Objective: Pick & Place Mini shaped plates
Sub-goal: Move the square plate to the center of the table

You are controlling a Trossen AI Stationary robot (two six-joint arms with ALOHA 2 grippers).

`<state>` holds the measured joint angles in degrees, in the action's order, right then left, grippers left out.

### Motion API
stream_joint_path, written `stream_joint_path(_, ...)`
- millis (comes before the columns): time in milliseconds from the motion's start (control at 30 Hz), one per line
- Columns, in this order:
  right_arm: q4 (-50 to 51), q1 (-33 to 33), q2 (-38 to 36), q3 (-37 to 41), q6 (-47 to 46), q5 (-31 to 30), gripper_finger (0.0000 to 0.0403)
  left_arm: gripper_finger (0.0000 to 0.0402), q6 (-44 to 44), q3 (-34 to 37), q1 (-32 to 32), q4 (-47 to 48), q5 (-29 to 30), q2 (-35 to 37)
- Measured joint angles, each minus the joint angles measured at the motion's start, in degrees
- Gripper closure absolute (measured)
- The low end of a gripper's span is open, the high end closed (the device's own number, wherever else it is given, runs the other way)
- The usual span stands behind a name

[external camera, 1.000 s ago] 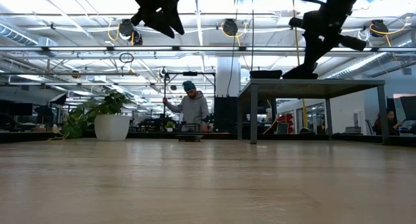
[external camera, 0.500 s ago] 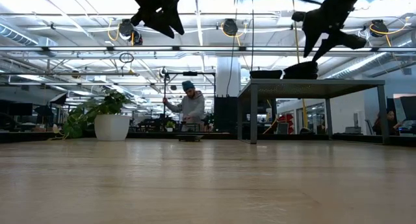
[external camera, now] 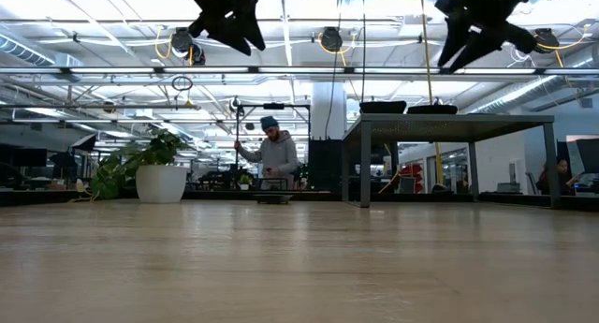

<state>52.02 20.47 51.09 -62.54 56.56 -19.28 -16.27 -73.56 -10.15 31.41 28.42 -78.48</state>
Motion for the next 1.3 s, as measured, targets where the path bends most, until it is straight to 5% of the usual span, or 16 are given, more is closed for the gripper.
stream_joint_path(267, -18.1, 0.0, 0.3, 0.0, -25.7, 12.5, 0.0287, 0.0218, -0.9, 0.0, 0.0, 0.2, -0.8, -1.0)
stream_joint_path(433, -26.3, 0.0, 1.7, 0.0, -37.2, 13.5, 0.0287, 0.0218, 1.8, 0.0, 0.0, 0.2, -9.6, -3.4)
stream_joint_path(567, -27.8, 0.0, 2.4, 0.0, -37.8, 13.5, 0.0287, 0.0218, 8.5, 0.0, 0.2, 0.3, -13.9, -6.2)
stream_joint_path(1067, -27.8, 0.0, 2.6, 0.0, -41.9, 13.4, 0.0287, 0.0218, 33.8, 0.0, -2.5, -4.5, -10.4, -25.1)
stream_joint_path(1300, -26.7, 0.0, 2.6, 0.0, -40.6, 13.3, 0.0287, 0.0218, 37.5, 0.0, -5.2, -5.0, -10.3, -32.7)
